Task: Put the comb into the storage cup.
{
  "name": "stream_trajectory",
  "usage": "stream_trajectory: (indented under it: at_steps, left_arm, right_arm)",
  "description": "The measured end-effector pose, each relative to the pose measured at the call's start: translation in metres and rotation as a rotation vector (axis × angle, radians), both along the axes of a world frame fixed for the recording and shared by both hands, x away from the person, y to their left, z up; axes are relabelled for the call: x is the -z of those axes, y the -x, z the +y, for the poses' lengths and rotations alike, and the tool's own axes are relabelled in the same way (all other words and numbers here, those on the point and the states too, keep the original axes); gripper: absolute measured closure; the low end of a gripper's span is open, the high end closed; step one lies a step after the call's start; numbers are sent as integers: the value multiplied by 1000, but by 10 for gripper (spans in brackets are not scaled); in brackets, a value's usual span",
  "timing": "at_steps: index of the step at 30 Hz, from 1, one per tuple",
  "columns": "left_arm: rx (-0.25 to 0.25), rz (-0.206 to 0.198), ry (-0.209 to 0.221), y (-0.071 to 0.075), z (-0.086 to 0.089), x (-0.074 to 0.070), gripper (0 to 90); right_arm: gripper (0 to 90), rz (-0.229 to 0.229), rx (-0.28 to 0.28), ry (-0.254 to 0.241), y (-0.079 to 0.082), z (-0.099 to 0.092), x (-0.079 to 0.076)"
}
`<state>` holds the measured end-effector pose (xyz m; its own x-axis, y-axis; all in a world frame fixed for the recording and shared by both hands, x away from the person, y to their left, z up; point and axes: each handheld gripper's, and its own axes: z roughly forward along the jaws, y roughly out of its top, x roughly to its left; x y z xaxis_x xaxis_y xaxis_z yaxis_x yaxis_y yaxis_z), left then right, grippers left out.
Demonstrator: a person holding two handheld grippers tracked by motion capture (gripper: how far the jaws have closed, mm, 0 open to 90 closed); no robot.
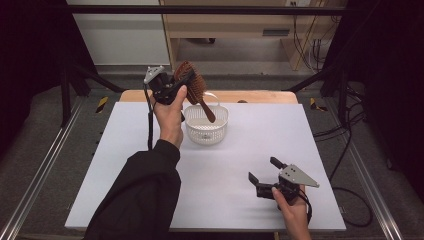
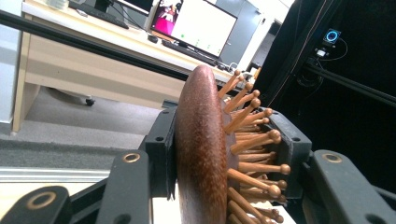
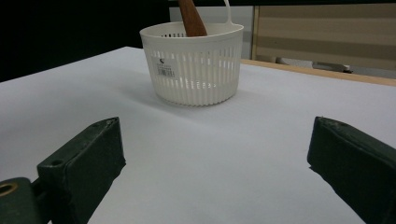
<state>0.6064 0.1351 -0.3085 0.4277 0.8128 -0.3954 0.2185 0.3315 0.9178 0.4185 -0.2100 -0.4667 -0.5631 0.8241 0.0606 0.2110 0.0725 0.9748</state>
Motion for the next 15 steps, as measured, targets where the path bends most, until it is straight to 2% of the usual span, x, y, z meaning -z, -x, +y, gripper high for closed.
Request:
stream_trajectory:
  at_steps: [7,9,15]
  left_arm:
    - [2,9,-3,0,-6,9,510]
    - [8,9,-24,1,-9,11,510]
    - [12,8,-31,2,-14,14,510]
  right_arm:
    - [41,0,0,4,0,0,0]
    - [40,1,-1,0,0,0,0]
    - [39,2,-4,-1,0,1,1]
